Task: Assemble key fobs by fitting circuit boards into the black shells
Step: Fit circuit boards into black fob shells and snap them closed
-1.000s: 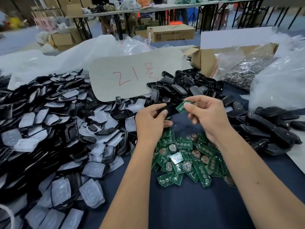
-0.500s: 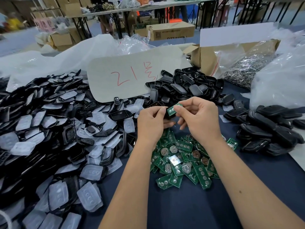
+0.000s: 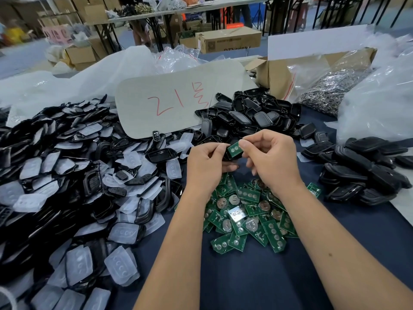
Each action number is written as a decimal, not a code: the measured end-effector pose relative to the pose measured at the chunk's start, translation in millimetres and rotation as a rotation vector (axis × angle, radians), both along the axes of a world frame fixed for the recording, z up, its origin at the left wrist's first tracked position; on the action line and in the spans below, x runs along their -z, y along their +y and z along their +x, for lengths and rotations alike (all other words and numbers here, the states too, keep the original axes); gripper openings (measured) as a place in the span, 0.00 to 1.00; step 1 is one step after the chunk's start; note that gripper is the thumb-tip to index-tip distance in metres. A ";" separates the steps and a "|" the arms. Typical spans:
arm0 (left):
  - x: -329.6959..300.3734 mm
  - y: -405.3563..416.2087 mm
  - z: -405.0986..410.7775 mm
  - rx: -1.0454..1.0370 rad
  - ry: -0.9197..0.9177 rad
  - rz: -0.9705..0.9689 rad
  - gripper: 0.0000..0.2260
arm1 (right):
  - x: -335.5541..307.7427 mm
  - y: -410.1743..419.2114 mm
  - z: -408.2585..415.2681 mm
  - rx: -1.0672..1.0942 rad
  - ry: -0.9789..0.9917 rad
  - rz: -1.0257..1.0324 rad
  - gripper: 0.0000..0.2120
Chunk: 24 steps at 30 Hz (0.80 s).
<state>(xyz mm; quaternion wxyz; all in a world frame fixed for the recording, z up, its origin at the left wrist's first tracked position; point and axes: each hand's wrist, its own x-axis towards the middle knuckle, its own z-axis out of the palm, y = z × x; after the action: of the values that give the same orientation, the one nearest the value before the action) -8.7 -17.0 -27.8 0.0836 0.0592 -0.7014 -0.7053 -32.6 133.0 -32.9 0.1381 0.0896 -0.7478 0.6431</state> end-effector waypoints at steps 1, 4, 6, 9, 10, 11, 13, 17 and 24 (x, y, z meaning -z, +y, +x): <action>0.1 0.1 0.0 0.001 0.000 0.001 0.13 | -0.3 -0.2 0.7 -0.009 -0.005 -0.010 0.02; 0.6 -0.6 0.3 0.002 0.000 0.008 0.13 | -1.2 -2.0 2.2 -0.026 -0.002 0.019 0.03; 1.4 -0.9 -0.2 -0.001 0.000 0.008 0.13 | -1.3 -2.8 2.7 -0.011 0.012 0.062 0.05; 2.6 -0.9 -0.8 -0.007 -0.001 0.022 0.13 | -1.1 -3.0 1.5 0.034 0.035 0.174 0.06; 3.3 -1.4 -1.0 -0.005 0.000 0.021 0.13 | -1.1 -2.8 1.0 0.043 0.036 0.201 0.07; 4.0 -2.2 -1.0 0.003 0.003 0.016 0.12 | -1.0 -2.9 0.8 0.049 0.033 0.217 0.07; 5.7 -4.3 -0.8 0.028 0.005 0.006 0.08 | -0.7 -3.3 0.3 0.060 0.027 0.243 0.08; 8.6 -8.0 -0.7 0.061 0.001 -0.006 0.07 | -1.7 -2.1 0.8 0.021 -0.002 0.256 0.09; 8.0 -8.3 -2.4 0.052 -0.001 0.007 0.07 | -1.1 -6.4 6.3 0.130 0.051 0.293 0.12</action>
<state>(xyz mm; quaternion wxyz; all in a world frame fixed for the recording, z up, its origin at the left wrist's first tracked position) -11.1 -25.3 -35.7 0.0647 0.0417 -0.7002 -0.7098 -26.3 126.6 -31.9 0.1836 0.0765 -0.8342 0.5144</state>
